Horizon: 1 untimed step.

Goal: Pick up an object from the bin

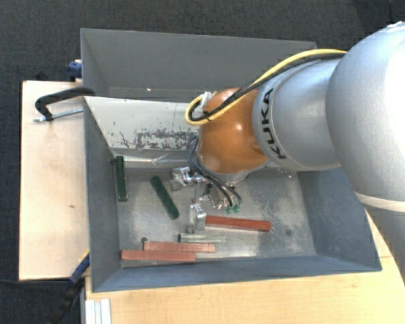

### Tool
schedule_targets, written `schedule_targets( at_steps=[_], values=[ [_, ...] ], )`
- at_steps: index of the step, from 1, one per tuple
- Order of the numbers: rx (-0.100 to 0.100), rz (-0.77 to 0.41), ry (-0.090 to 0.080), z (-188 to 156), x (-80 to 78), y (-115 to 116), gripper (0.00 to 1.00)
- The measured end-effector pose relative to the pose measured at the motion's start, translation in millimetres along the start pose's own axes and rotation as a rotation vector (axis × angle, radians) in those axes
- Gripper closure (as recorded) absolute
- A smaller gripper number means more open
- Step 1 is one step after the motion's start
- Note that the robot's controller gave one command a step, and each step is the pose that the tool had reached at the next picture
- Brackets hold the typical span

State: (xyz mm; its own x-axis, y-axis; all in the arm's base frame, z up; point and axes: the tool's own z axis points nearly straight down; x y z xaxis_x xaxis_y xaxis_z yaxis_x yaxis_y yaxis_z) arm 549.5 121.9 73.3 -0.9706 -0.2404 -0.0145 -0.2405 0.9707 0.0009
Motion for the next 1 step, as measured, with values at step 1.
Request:
schedule_targets(
  at_steps=[1],
  values=[
    [0.000,0.100,0.004,-7.2,8.1,-3.5,0.00]
  ],
)
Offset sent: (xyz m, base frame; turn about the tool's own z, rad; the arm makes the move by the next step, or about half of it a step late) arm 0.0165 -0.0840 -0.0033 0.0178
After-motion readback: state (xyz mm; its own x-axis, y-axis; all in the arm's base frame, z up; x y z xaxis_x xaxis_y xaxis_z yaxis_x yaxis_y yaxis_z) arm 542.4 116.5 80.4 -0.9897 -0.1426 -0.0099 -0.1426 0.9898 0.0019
